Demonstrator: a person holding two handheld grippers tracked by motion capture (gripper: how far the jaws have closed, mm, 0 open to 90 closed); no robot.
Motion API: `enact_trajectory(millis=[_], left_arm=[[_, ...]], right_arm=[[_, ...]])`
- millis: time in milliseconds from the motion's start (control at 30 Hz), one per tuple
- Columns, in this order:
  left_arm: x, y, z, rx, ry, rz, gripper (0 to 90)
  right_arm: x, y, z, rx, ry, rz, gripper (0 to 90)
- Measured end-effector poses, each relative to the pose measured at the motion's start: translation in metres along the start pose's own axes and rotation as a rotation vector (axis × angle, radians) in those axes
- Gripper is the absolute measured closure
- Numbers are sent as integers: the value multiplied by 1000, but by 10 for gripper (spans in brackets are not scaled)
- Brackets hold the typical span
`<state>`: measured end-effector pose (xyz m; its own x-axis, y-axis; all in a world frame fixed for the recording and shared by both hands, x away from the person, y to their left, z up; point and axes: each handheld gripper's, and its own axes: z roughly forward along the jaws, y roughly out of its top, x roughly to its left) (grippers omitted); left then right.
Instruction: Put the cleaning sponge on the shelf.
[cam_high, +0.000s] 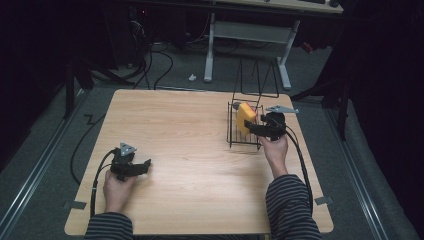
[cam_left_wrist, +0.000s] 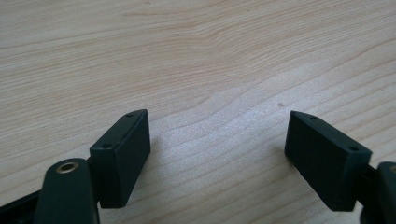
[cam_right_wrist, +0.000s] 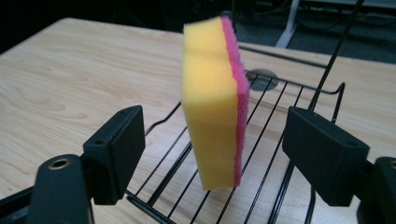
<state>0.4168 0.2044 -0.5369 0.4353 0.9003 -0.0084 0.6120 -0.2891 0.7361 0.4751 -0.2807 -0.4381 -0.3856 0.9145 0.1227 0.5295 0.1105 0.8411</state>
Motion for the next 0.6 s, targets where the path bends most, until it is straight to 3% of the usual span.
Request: enact_trajectory(millis=[267, 333, 367, 500, 600], left_arm=[[0, 0, 0, 0, 0, 0, 229], [0, 0, 0, 0, 0, 0, 229], [0, 0, 0, 0, 0, 0, 229], [0, 0, 0, 0, 0, 0, 229], [0, 0, 0, 0, 0, 0, 230]], right_arm=[[-3, -5, -22, -37, 19, 15, 237], [-3, -6, -26, -62, 33, 26, 248], [-8, -10, -33, -76, 77, 52, 259], [-8, -11, -40, -54, 54, 24, 268], [-5, -11, -48, -55, 70, 20, 270]])
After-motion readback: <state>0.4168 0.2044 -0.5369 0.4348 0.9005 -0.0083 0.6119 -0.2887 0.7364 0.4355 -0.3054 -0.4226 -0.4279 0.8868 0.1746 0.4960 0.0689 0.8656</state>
